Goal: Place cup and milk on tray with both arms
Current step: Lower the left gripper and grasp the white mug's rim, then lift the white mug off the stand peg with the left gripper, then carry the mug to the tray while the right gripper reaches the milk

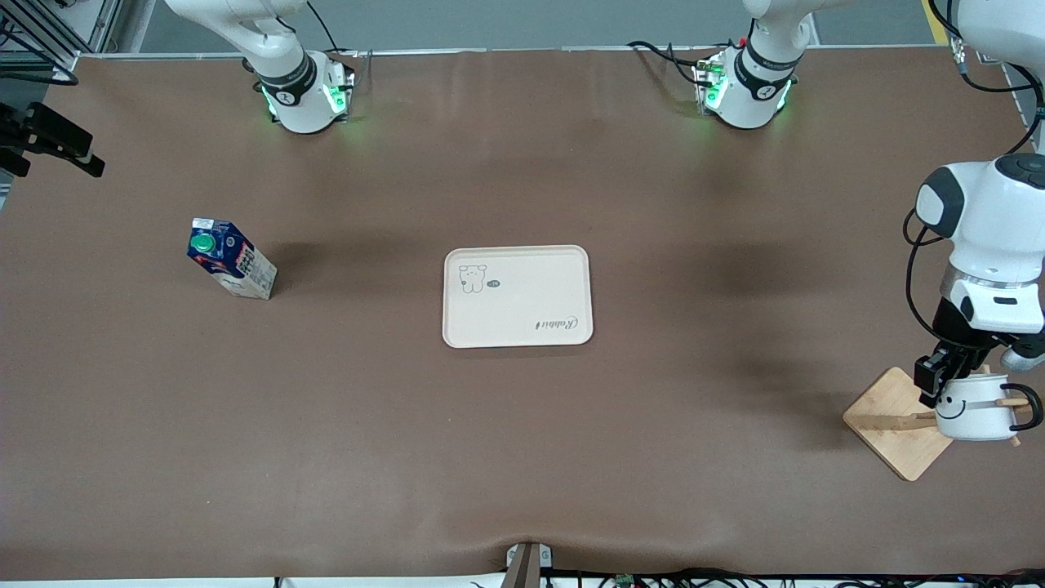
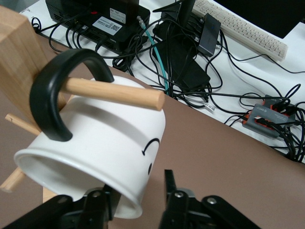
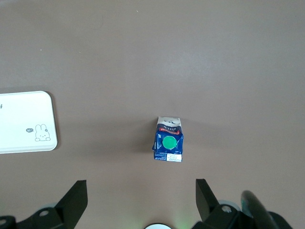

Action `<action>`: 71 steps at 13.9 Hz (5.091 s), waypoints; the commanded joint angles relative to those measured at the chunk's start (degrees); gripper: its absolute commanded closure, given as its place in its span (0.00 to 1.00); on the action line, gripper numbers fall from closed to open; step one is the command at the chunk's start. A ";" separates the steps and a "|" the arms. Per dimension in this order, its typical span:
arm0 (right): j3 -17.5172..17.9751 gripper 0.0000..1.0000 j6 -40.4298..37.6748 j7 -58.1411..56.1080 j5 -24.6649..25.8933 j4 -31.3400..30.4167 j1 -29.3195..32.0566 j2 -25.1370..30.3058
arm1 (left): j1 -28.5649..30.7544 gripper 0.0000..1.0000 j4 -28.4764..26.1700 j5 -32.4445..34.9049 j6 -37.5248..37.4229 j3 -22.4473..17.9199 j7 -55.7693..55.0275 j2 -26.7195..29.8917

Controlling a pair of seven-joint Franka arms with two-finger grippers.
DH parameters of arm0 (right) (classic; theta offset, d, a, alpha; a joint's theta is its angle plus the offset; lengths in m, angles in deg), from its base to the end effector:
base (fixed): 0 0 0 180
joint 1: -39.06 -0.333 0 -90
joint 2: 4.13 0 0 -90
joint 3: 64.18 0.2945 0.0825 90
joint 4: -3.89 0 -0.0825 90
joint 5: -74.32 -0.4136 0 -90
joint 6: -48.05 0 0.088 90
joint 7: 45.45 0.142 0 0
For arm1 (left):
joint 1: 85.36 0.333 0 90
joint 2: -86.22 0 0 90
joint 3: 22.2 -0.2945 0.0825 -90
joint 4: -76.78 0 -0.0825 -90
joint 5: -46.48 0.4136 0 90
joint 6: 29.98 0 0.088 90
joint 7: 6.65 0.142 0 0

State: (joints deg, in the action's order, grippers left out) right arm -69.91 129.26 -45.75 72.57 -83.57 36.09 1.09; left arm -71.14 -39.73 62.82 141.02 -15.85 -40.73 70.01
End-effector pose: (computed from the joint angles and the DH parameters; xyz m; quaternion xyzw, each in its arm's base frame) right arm 0.5391 -0.0237 0.6277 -0.9996 0.0190 0.0087 0.0199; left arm 0.6724 0.0770 0.3156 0.9163 0.2247 0.3307 0.0222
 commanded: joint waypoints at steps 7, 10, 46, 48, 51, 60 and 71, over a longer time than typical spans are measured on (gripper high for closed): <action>0.45 0.00 -0.62 0.74 -0.18 1.50 1.21 -1.09 | -0.07 0.84 1.73 1.94 0.65 0.33 -0.64 -1.10; 0.45 0.00 -0.62 0.83 -0.18 1.50 1.21 -1.09 | -0.33 0.98 1.73 2.03 0.48 0.33 -0.64 -1.10; 0.45 0.00 -0.79 0.83 -0.27 1.42 1.30 -1.61 | -4.97 1.00 17.55 4.77 -50.58 25.73 -10.21 2.07; 0.45 0.00 -0.88 0.74 -0.18 1.41 1.30 -1.70 | -10.32 1.00 18.42 1.96 -53.12 25.73 -11.36 -0.04; 0.45 0.00 -0.88 0.65 -0.10 1.41 1.30 -1.88 | -17.19 1.00 22.01 -1.38 -56.82 25.73 -15.04 -5.13; 0.45 0.00 -0.97 0.65 -0.10 1.41 1.30 -2.41 | -28.90 1.00 31.51 -11.84 -59.64 25.29 -22.34 -21.39; 0.36 0.00 -0.79 0.39 -0.09 1.41 2.35 -4.69 | -35.65 1.00 33.45 -13.96 -59.55 22.84 -25.51 -29.49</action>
State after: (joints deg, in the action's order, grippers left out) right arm -69.99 129.11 -45.68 72.57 -83.58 36.75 -2.58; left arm -104.28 -9.00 49.86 83.16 9.22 -65.44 41.81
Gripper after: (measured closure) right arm 0.000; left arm 0.903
